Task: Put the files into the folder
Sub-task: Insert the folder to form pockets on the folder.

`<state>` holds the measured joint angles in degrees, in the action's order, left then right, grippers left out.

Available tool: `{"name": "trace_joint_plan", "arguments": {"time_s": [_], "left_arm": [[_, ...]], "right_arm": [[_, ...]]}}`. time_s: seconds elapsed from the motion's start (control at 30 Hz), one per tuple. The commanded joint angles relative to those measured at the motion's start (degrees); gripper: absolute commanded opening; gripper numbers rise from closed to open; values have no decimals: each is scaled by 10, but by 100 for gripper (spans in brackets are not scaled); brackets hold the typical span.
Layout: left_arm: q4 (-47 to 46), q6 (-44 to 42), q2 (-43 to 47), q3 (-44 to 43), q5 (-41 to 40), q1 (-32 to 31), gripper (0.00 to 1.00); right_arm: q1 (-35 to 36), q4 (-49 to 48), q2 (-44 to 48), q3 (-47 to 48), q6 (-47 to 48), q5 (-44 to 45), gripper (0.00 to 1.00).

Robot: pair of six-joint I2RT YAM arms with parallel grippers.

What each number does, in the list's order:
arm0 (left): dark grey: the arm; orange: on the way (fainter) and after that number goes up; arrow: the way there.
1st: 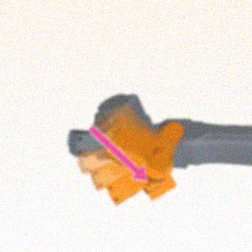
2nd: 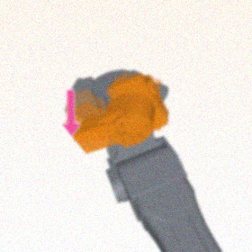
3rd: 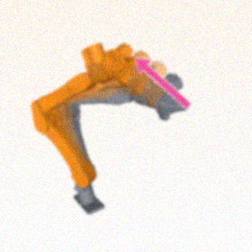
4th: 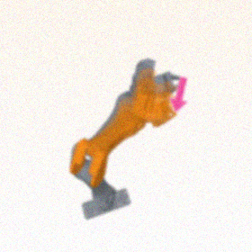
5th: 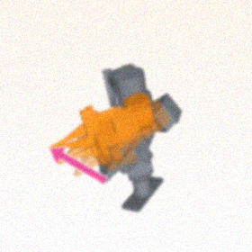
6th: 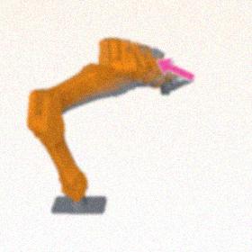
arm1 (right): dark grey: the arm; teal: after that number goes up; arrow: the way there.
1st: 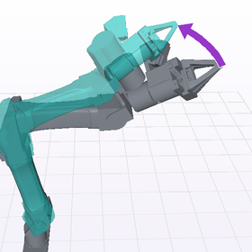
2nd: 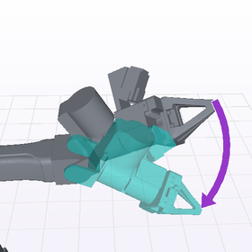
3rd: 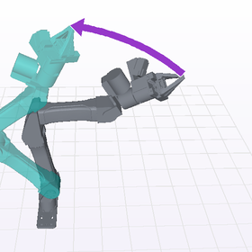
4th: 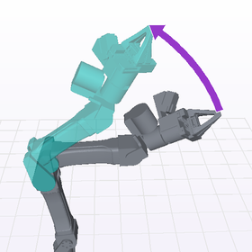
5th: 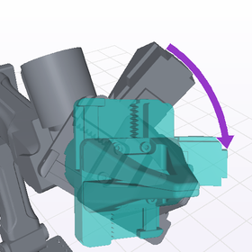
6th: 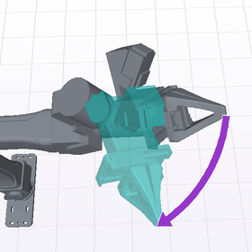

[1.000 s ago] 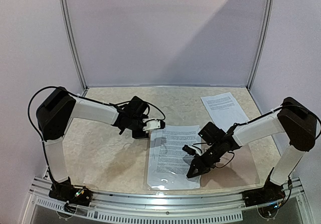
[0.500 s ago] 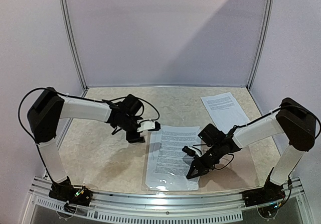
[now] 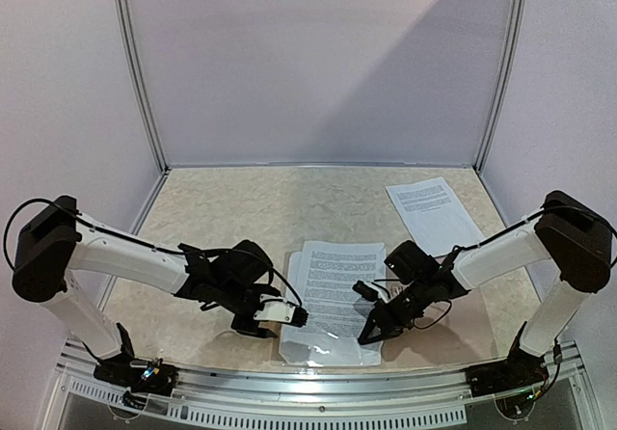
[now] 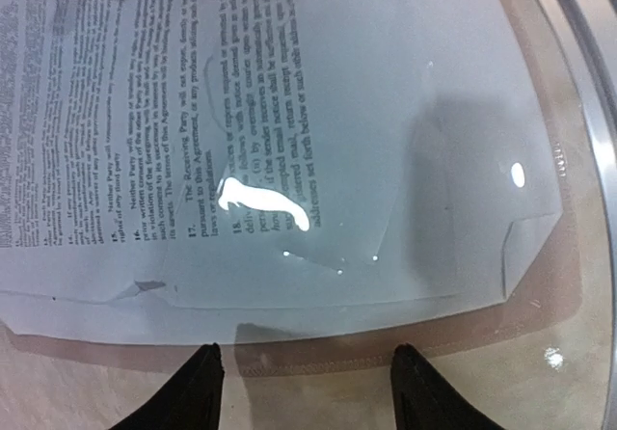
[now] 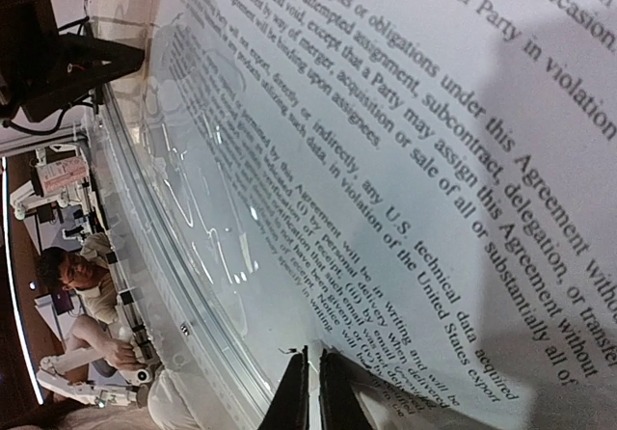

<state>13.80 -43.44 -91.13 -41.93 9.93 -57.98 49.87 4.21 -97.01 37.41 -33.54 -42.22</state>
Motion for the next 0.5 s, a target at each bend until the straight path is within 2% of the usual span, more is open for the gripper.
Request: {"name": "trace_joint_plan", "arguments": {"time_s": [0.0, 0.17, 0.47], "left_arm": [[-56, 0, -19, 28, -44, -29, 60], [-56, 2, -34, 25, -59, -47, 60], [-52, 6, -46, 23, -71, -49, 60]], "right_arm": [[4, -11, 4, -17, -12, 22, 9], [10, -30, 1, -22, -27, 19, 19], [14, -65, -6, -25, -56, -12, 23]]}}
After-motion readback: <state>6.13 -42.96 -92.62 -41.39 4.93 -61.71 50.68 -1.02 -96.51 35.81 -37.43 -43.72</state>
